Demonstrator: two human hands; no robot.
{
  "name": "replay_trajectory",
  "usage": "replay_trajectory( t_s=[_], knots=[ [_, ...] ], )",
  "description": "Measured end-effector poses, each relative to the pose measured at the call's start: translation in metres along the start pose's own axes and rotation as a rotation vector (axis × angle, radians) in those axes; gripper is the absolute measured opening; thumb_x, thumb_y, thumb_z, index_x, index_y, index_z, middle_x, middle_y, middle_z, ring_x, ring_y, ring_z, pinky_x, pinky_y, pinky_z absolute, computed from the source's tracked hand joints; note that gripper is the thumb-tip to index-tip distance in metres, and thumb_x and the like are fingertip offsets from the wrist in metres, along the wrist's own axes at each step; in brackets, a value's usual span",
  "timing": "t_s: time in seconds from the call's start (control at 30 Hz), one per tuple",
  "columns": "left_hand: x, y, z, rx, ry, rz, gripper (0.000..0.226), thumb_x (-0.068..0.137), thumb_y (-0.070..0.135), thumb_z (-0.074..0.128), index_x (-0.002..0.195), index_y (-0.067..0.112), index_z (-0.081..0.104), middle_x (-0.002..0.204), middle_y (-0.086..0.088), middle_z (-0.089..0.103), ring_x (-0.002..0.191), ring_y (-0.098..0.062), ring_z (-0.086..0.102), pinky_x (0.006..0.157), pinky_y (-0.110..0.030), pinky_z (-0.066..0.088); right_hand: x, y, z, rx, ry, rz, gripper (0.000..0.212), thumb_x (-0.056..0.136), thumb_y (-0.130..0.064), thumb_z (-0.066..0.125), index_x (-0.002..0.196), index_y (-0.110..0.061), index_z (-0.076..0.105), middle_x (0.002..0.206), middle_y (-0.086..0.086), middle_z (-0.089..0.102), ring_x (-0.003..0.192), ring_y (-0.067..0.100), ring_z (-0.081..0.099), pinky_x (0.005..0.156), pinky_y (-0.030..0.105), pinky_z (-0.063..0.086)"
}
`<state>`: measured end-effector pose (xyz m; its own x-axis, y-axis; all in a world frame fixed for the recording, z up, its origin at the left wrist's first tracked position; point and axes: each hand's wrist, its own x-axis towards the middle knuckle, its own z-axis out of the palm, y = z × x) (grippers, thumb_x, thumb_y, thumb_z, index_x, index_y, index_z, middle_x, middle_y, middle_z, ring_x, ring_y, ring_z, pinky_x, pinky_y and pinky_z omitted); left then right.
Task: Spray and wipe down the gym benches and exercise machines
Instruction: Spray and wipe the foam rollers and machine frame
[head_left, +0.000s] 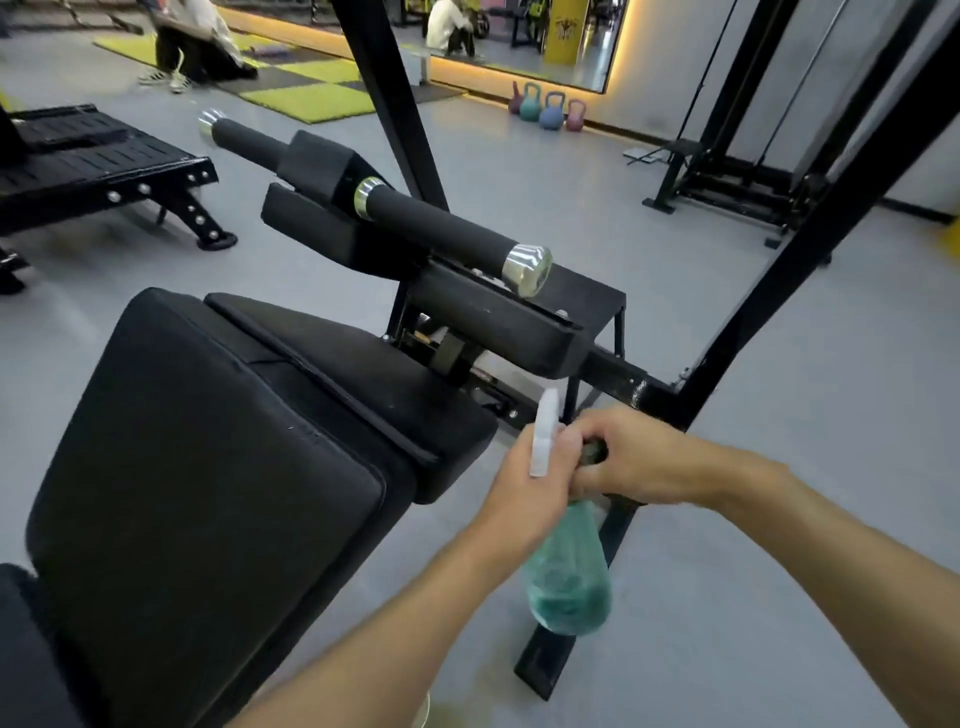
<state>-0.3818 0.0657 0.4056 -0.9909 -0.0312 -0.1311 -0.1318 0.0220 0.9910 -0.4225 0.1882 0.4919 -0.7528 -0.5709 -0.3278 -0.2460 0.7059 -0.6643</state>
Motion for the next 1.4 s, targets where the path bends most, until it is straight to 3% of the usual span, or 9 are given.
replay_trajectory(
  t_s=[0.07,0.2,0.37,0.47,0.73,0.87,0.93,1.13,1.4],
  knots=[
    [0.020,-0.028,-0.002,-0.109,0.134,-0.020,0.032,0.104,0.042,0.045,0.113,0.020,0.067,0.091,0.006,0.072,0.091,-0.022,0.073,0.077,-0.031,0.058,0.025,0.014,-0.005,-0.046,0.172,-0.053,0.014,0.085,-0.010,0.071,0.090,-0.022,0.069,0.085,0.001,0.064,0.063,-0.002,0.054,0.058,0.013,0.043],
    [0.063,-0.067,-0.002,-0.199,0.371,0.154,0.028,0.095,0.045,0.051,0.089,0.025,0.070,0.081,-0.011,0.070,0.077,-0.034,0.071,0.067,-0.044,0.057,0.077,0.029,0.000,-0.179,0.659,-0.172,0.062,0.086,-0.011,0.062,0.141,-0.029,0.041,0.132,-0.003,0.037,0.104,0.005,0.048,0.090,0.018,0.040],
    [0.098,-0.090,0.008,-0.333,0.501,0.376,0.016,0.097,0.044,0.048,0.088,0.043,0.060,0.077,0.012,0.068,0.074,-0.005,0.068,0.074,-0.029,0.057,0.110,0.039,0.011,-0.320,0.885,-0.230,0.043,0.084,-0.014,0.059,0.126,-0.022,0.058,0.110,0.000,0.053,0.101,0.023,0.054,0.084,0.036,0.049],
    [0.105,-0.100,0.016,-0.427,0.533,0.474,0.030,0.105,0.037,0.041,0.129,0.049,0.053,0.100,0.027,0.063,0.081,0.011,0.060,0.079,-0.021,0.046,0.116,0.048,0.020,-0.301,0.996,-0.299,0.033,0.084,-0.013,0.057,0.117,-0.015,0.062,0.100,0.004,0.060,0.093,0.025,0.058,0.084,0.045,0.054],
    [0.131,-0.097,0.017,-0.469,0.613,0.546,0.047,0.102,0.046,0.039,0.148,0.039,0.042,0.114,0.030,0.054,0.120,-0.014,0.057,0.101,-0.038,0.048,0.105,0.053,0.026,-0.254,0.991,-0.340,0.044,0.081,-0.013,0.055,0.124,-0.025,0.061,0.109,-0.001,0.063,0.097,0.021,0.060,0.086,0.045,0.054],
    [0.144,-0.095,0.018,-0.421,0.689,0.626,0.047,0.095,0.053,0.038,0.140,0.044,0.048,0.122,0.012,0.062,0.112,-0.013,0.061,0.095,-0.045,0.054,0.109,0.065,0.022,-0.286,1.001,-0.409,0.044,0.078,-0.020,0.053,0.121,-0.026,0.060,0.103,-0.002,0.063,0.095,0.021,0.059,0.084,0.045,0.054],
    [0.146,-0.097,0.016,-0.410,0.717,0.649,0.040,0.100,0.045,0.041,0.138,0.036,0.053,0.111,0.013,0.063,0.097,0.001,0.060,0.090,-0.027,0.052,0.115,0.072,0.026,-0.275,1.043,-0.455,0.041,0.083,-0.015,0.056,0.122,-0.028,0.055,0.101,-0.007,0.060,0.093,0.020,0.058,0.080,0.043,0.053],
    [0.121,-0.099,0.018,-0.318,0.647,0.625,0.039,0.106,0.034,0.040,0.143,0.026,0.050,0.083,0.031,0.042,0.068,0.034,0.040,0.060,0.006,0.029,0.118,0.104,0.084,-0.459,1.183,-0.290,0.080,0.086,-0.022,0.059,0.156,-0.022,0.022,0.159,-0.010,0.026,0.129,0.020,0.048,0.090,0.035,0.047],
    [0.099,-0.096,0.015,-0.403,0.613,0.503,0.038,0.106,0.035,0.037,0.139,0.023,0.052,0.083,0.028,0.041,0.072,0.012,0.049,0.070,-0.016,0.032,0.114,0.110,0.096,-0.328,1.152,-0.308,0.079,0.083,-0.016,0.059,0.155,-0.024,0.028,0.155,-0.011,0.033,0.134,0.017,0.043,0.101,0.040,0.046]
  ],
)
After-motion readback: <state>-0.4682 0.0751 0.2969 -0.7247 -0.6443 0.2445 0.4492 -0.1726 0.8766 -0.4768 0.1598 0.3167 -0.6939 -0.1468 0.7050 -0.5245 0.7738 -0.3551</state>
